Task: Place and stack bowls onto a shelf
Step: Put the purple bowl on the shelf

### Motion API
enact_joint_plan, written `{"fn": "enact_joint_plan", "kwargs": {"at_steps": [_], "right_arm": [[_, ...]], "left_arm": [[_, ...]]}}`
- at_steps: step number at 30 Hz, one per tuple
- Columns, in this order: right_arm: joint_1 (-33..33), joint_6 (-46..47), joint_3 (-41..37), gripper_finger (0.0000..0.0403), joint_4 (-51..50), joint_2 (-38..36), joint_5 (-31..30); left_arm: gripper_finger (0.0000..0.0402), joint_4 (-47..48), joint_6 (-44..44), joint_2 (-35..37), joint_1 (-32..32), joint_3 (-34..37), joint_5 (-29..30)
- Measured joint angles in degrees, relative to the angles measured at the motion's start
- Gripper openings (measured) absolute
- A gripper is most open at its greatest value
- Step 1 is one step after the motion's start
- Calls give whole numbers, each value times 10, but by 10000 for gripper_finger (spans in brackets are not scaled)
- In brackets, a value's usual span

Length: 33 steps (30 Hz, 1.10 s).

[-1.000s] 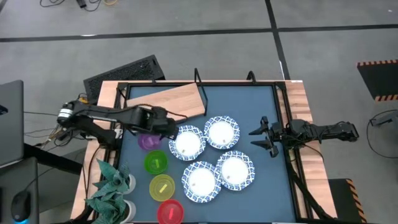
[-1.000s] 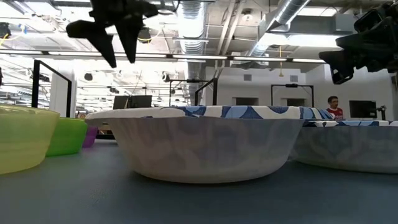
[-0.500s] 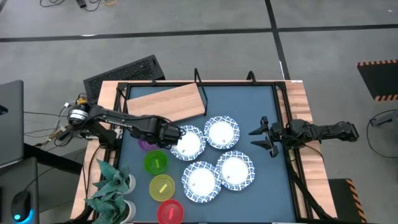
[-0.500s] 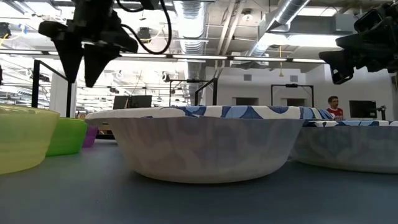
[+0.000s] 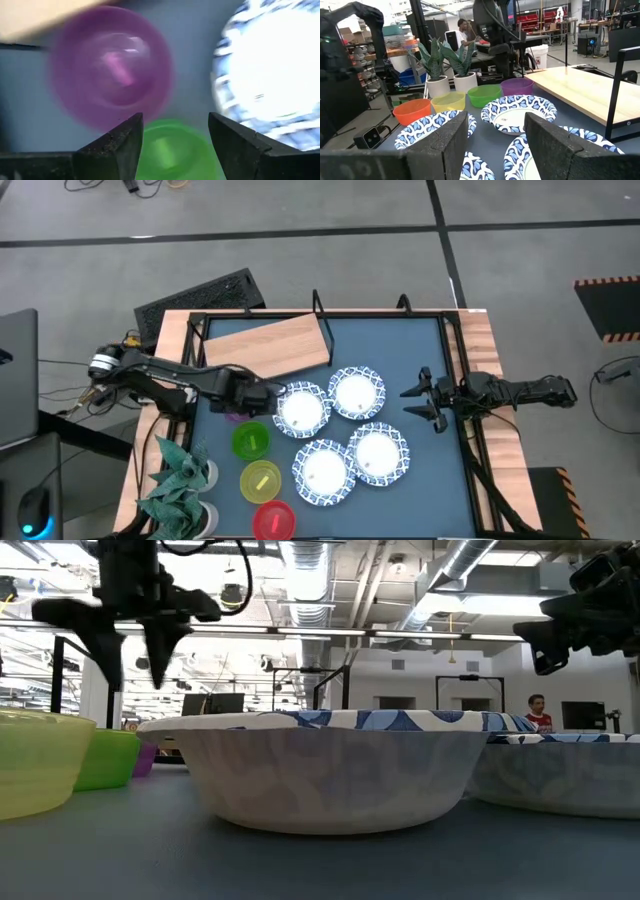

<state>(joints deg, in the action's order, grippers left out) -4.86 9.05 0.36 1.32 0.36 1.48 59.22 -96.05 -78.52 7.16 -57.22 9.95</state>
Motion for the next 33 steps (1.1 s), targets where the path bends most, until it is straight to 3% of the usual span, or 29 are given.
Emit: {"fn": "enact_joint_plan", "kwargs": {"at_steps": [8,16,33], "right_arm": [[0,0,0,220,2,0,0],[0,0,0,220,2,0,0],[0,0,0,220,4,0,0]], "left_arm": [[209,-25,-37,10,-5,65,27],[209,-87,-12,-23,-5,66,31],[188,-100,54,-74,-22,65,8]]}}
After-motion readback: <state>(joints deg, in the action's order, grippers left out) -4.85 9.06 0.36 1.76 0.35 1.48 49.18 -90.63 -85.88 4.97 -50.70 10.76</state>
